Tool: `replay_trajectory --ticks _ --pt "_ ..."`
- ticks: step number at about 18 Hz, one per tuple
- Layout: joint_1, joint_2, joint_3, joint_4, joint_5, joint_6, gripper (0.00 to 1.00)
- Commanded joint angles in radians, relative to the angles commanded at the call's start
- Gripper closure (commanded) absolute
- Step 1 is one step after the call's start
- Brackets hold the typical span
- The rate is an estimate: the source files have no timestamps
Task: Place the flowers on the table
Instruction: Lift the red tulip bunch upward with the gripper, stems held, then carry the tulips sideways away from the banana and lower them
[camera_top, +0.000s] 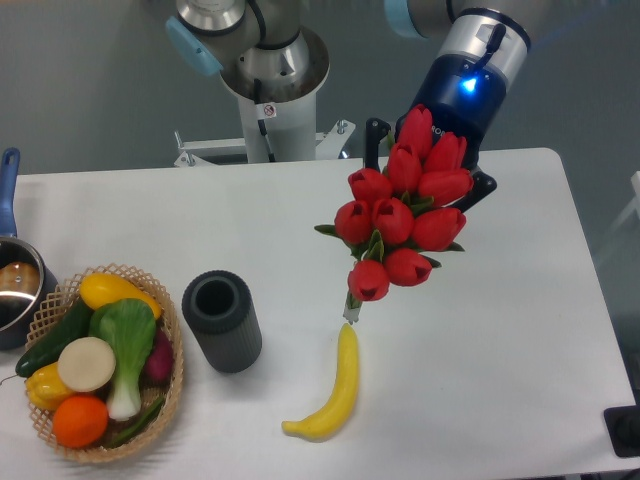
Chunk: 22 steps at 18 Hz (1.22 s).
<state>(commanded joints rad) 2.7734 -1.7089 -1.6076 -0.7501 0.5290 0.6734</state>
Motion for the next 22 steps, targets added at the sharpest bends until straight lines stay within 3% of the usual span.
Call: replay_trajectory --ticks 7,12,16,22 --pt "-0.003 0.000 0.009 0.000 0.089 0.003 0.63" --pt "-0.050 0.047 -0.003 -0.018 0.360 -0.002 0.63" --pt "-0.106 0.054 -0.037 -0.095 0.721 0.002 0.63" --pt "-0.110 0.029 -0.063 -0.204 0.985 0.002 0.63"
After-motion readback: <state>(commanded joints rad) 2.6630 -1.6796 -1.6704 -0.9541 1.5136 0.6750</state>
